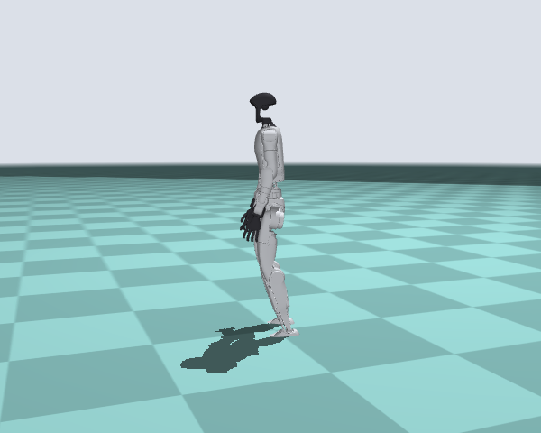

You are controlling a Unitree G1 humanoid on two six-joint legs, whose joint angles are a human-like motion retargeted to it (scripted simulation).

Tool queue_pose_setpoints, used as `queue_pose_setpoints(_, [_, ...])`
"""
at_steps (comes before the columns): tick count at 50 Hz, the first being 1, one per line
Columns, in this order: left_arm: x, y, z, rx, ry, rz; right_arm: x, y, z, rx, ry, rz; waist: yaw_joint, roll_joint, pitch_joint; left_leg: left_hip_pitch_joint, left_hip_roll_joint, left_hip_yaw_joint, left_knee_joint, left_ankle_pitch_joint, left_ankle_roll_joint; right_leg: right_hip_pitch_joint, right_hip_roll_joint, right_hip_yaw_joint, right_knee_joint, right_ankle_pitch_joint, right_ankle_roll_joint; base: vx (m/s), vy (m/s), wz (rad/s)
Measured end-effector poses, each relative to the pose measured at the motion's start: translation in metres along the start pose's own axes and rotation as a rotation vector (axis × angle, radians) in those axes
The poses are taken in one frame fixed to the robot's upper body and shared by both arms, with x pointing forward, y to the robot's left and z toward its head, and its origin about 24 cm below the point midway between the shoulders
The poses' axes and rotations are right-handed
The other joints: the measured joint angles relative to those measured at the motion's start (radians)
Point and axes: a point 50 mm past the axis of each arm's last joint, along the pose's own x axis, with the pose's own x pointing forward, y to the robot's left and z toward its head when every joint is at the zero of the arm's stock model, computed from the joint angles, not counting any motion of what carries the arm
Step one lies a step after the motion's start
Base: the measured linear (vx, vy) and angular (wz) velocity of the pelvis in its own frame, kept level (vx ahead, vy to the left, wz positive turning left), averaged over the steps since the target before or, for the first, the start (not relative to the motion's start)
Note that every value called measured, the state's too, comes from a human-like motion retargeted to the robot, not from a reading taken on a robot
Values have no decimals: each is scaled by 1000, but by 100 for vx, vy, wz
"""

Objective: Walk

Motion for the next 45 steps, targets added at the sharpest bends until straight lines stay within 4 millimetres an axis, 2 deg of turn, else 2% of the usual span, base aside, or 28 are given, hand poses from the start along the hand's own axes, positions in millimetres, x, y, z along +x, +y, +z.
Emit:
queue_pose_setpoints(13, [1, -9, 6, -38, -18, -9, 1, -9, 4, 18, -9, -38, 6, -28, 19, -6, -28, 24, 40, -43, 24, -75, -50, 39, 165, -62, 5, -1, 5, -8])
queue_pose_setpoints(18, [1, -10, 5, -38, -11, -12, 1, -3, 10, 27, -35, -21, -3, -64, 35, 4, -74, 34, 32, -46, 45, -175, -118, 73, 372, -104, 8, -1, 7, -9])
queue_pose_setpoints(23, [0, -9, 1, -6, 7, -18, 2, 4, 17, 28, -56, 5, -26, -109, 51, 15, -132, 45, 2, -42, 63, -323, -221, 88, 638, -61, 3, 1, 8, -9])
queue_pose_setpoints(27, [0, -8, -3, 26, 28, -20, 2, 7, 18, 28, -59, 23, -50, -132, 54, 22, -160, 53, -32, -31, 71, -432, -261, 108, 747, -46, 6, 4, 8, -9])
queue_pose_setpoints(33, [-1, -2, -9, 50, 50, -8, 2, 6, 17, 23, -43, 40, -65, -124, 38, 45, -148, 79, -124, -1, 73, -541, -250, 79, 652, 52, 29, 9, 9, -29])
queue_pose_setpoints(37, [-1, 12, -7, 63, 38, 27, 2, 5, 11, 21, -19, 51, -62, -111, 25, 61, -131, 99, -172, 10, 73, -575, -222, 46, 514, 155, 53, 12, 7, -37])
queue_pose_setpoints(40, [-1, 20, -2, 67, 17, 48, 1, 7, 6, 24, -5, 63, -55, -103, 14, 70, -121, 113, -199, 11, 76, -586, -200, 21, 418, 244, 70, 13, 4, -36])
queue_pose_setpoints(45, [-1, 20, 0, 50, -4, 55, 0, 19, 4, 45, -10, 90, -48, -115, 0, 89, -134, 129, -207, -2, 86, -607, -206, 15, 376, 341, 89, 15, 0, -26])
